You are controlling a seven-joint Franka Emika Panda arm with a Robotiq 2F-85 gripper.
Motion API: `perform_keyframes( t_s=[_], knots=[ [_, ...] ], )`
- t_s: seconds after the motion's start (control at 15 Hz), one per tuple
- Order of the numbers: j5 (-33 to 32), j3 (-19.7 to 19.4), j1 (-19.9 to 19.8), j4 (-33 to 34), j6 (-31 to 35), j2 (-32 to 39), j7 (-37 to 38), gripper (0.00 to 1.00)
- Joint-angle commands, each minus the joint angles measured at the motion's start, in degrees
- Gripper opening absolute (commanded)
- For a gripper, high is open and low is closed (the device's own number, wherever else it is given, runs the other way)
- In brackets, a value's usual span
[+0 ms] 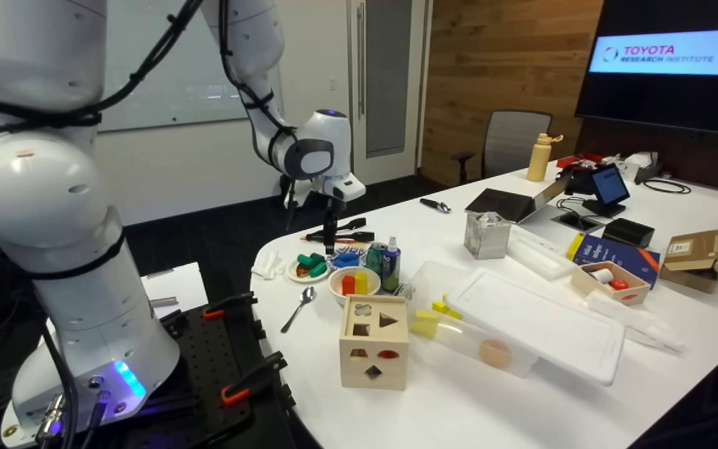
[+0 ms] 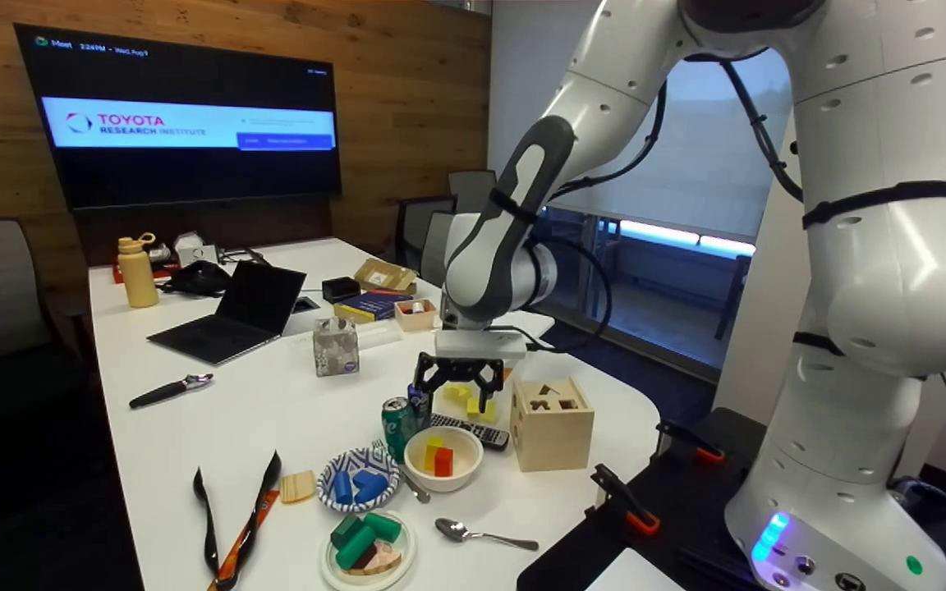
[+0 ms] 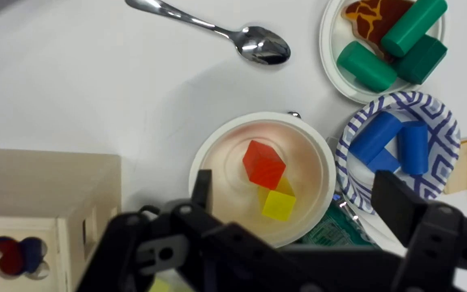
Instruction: Put the orange block in the wooden toy box.
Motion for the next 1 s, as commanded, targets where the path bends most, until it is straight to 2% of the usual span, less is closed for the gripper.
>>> perform_keyframes(
  t_s=[0.0,0.27,0.47,0.93],
  knots=[
    [-3.4,-7.3,8.2,1.1,5.3,4.5,11.1,1.0],
    [-6.0,-14.4,16.3,1.7,5.6,7.1,20.8,1.0],
    [-7.9,-16.6,18.8,4.0,5.4,10.0,24.3,1.0],
    [-6.6,-13.5,15.1,9.8,5.4,16.6,21.3,1.0]
  ],
)
